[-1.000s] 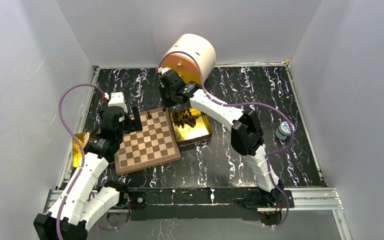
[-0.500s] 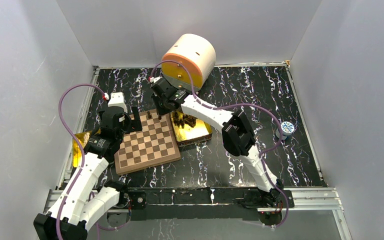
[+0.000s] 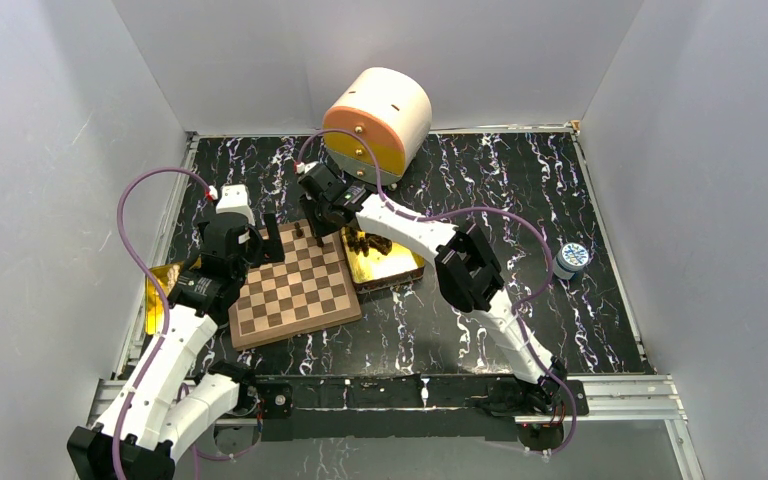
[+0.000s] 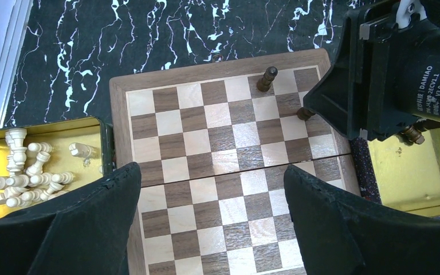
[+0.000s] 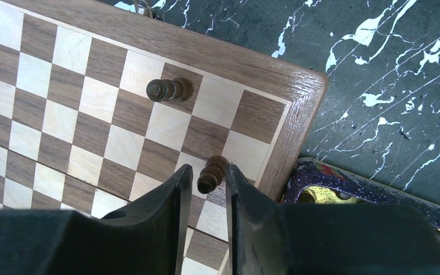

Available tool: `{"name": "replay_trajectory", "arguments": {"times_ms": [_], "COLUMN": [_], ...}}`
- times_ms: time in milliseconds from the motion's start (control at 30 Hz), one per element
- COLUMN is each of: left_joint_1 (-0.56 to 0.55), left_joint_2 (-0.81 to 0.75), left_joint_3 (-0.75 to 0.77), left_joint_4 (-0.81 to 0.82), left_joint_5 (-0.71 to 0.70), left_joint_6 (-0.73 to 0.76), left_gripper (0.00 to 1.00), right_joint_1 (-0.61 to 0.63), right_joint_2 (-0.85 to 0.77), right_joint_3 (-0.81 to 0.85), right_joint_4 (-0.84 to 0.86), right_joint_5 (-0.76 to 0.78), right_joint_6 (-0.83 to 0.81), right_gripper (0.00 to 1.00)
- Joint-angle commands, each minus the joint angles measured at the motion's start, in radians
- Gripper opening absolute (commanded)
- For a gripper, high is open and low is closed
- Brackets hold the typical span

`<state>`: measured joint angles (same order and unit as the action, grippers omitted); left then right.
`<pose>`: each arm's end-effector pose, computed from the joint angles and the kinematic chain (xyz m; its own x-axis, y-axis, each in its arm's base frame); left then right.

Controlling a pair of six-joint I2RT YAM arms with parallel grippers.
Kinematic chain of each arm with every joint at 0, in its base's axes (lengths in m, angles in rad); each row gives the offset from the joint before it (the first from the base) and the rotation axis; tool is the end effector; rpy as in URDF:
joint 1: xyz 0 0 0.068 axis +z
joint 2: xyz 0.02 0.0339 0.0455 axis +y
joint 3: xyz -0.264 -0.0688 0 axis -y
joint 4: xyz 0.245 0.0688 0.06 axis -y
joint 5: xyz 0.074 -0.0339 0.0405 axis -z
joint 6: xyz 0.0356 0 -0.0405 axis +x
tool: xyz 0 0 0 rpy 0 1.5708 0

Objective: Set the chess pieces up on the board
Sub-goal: Place the chess piece on the chessboard, then pick up the chess piece from the chessboard.

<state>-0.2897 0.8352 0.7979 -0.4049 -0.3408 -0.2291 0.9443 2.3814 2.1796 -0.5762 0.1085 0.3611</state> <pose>0.1827 -0.0421 0.3140 -0.3948 -0.1057 -0.9127 -0.1129 0.9914 -0.0660 0.3205 0.4362 0.2283 -0.6535 -0.3039 -0.6932 -0.5657 0.8046 0.1806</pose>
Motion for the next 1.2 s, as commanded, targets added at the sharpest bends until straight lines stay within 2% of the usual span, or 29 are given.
{"name": "replay_trajectory", "arguments": {"times_ms": [0, 133, 267, 467, 800, 967, 1167], "left_joint_1": [0.004, 0.004, 0.004, 0.004, 0.004, -0.002, -0.013], "left_joint_2": [0.004, 0.02, 0.061, 0.167, 0.493, 0.613, 0.697], "left_joint_3": [0.011, 0.008, 0.036, 0.102, 0.258, 0.314, 0.35], "left_joint_4": [-0.002, 0.005, 0.009, 0.005, -0.002, -0.001, 0.017], "left_joint_5": [-0.011, 0.029, 0.096, 0.218, 0.284, 0.281, 0.278], "left_joint_6": [-0.018, -0.035, -0.069, -0.09, -0.078, -0.075, -0.057], "left_gripper": [0.93, 0.92, 0.88, 0.68, 0.51, 0.46, 0.41], "right_joint_1": [0.0, 0.001, -0.002, -0.002, -0.001, -0.002, -0.002], "right_joint_2": [-0.036, -0.103, -0.224, -0.485, -0.876, -1.0, -1.063], "right_joint_3": [0.058, 0.021, -0.1, -0.417, -0.854, -0.971, -1.029], "right_joint_4": [0.02, 0.014, 0.021, 0.094, 0.253, 0.297, 0.303], "right_joint_5": [-0.006, -0.024, 0.011, 0.092, 0.159, 0.17, 0.164], "right_joint_6": [-0.008, -0.011, -0.027, -0.048, -0.028, -0.019, -0.019], "right_gripper": [0.4, 0.45, 0.46, 0.48, 0.51, 0.51, 0.51]}}
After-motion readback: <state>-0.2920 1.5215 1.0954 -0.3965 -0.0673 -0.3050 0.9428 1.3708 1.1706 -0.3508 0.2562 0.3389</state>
